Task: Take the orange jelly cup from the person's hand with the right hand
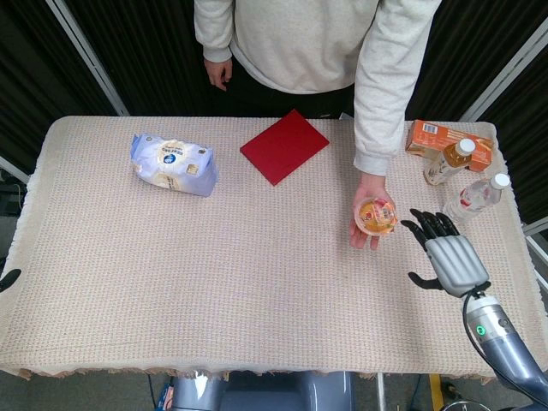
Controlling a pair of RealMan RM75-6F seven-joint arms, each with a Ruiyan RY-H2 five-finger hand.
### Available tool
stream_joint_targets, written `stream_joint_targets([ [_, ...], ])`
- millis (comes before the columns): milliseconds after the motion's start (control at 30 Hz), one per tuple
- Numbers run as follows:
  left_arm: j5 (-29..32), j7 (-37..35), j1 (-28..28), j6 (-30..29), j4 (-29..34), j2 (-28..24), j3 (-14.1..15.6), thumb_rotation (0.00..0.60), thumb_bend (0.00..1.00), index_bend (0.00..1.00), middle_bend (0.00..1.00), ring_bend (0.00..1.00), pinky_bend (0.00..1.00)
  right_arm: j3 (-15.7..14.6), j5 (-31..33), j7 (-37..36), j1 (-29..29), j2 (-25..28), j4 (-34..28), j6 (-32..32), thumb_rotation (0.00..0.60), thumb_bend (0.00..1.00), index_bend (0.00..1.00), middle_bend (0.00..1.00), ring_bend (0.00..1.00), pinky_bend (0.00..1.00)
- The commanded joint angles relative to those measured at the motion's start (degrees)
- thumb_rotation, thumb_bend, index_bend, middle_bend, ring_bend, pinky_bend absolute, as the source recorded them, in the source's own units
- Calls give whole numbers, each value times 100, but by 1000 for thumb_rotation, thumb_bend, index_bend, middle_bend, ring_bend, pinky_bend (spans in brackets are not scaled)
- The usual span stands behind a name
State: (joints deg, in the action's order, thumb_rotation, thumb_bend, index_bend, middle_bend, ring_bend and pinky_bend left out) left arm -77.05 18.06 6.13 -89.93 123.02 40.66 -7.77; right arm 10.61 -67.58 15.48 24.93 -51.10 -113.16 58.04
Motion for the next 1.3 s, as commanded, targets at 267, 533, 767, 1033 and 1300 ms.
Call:
stream_joint_targets([
  [267,44,7,31,71,-20,10,4,600,109,0,0,0,0,259,2674,2044,1718,-346,-355,-361,600,164,112,0,0,8],
  [533,-11,51,46,107,-22,45,35,600,110,0,0,0,0,238,3338,2539,2234,-907,-110,52,600,165,123,32,0,31],
  [767,-61,92,59,150,-19,76,69,600,109,0,0,0,0,106,3665,2935,2512,-1162,116,276,600,164,134,54,0,31],
  [1033,-97,103,60,158,-24,101,87,600,109,0,0,0,0,-35,4107,3219,2716,-1302,161,498,600,168,179,77,17,46],
  [1300,-104,81,56,148,-22,107,86,600,108,0,0,0,0,-157,3906,3045,2686,-1550,460,599,600,217,422,345,287,326],
])
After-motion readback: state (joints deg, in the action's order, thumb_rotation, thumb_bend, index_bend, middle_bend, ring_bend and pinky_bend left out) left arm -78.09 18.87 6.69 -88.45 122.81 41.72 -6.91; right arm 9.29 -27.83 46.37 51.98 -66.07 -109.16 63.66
